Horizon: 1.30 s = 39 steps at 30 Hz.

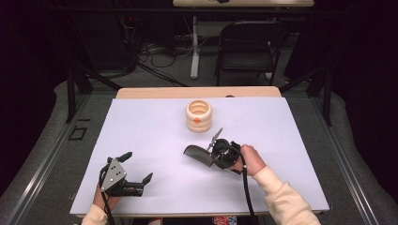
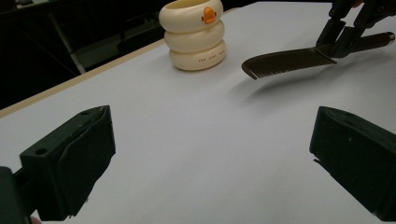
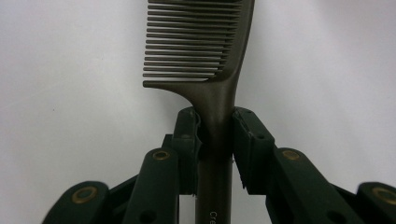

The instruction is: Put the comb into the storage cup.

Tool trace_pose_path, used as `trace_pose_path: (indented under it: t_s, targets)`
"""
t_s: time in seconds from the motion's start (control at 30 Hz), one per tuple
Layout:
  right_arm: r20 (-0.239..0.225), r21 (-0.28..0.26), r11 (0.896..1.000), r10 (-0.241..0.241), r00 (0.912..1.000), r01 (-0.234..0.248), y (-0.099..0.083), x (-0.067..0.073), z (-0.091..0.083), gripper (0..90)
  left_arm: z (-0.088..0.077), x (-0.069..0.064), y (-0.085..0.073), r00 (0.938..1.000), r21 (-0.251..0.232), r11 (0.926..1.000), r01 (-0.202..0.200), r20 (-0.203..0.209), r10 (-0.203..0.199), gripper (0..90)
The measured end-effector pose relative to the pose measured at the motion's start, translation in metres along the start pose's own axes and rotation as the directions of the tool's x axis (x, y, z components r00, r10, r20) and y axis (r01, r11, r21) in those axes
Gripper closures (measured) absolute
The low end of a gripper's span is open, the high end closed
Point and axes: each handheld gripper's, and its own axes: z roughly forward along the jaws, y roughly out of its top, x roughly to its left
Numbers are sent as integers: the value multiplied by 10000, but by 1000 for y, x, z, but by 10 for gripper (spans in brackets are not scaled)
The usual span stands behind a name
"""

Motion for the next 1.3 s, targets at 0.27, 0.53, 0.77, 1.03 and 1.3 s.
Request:
trace_pose_path:
  t_s: [0.27, 0.53, 0.77, 1.03, 1.3]
  targets:
    - [-20, -326, 9994, 115, 9999, -116, -1, 2, -5, 716, 0, 1, 0, 10000, -4, 10000, -6, 15, 6, 2]
    - [42, -680, 9977, 77, 10000, -74, -4, 2, -11, 716, 0, 0, 0, 10000, 5, 10000, 25, -3, -25, 2]
    - [60, -918, 9957, 103, 9999, -97, -5, 3, -14, 716, -1, 0, 0, 10000, 7, 10000, 22, -12, -22, 2]
    - [136, -1232, 9921, 272, 9995, -253, -7, 1, -17, 717, -1, 1, 0, 10000, 16, 10000, 1, -20, -1, 2]
    - [159, -1471, 9885, 378, 9992, -350, -9, 0, -20, 717, -1, 0, 0, 10000, -6, 10000, 22, -51, -22, 2]
